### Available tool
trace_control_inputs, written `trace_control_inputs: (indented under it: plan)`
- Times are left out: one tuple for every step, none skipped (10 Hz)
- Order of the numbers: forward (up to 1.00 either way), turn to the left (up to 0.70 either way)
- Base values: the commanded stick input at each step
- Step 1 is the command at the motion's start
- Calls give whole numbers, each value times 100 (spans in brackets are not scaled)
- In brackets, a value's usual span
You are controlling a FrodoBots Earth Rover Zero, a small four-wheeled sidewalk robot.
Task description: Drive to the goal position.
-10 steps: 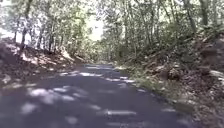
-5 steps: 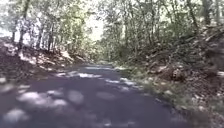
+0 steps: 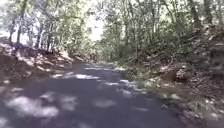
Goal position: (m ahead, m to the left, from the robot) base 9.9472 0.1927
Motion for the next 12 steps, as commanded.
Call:
trace_control_inputs:
  plan:
    - [45, 27]
    - [45, 27]
    - [45, 27]
    - [45, 27]
    - [45, 27]
    - [45, 27]
    - [45, 27]
    - [45, 27]
    - [45, 27]
    - [45, 22]
    - [45, 0]
    - [45, 0]
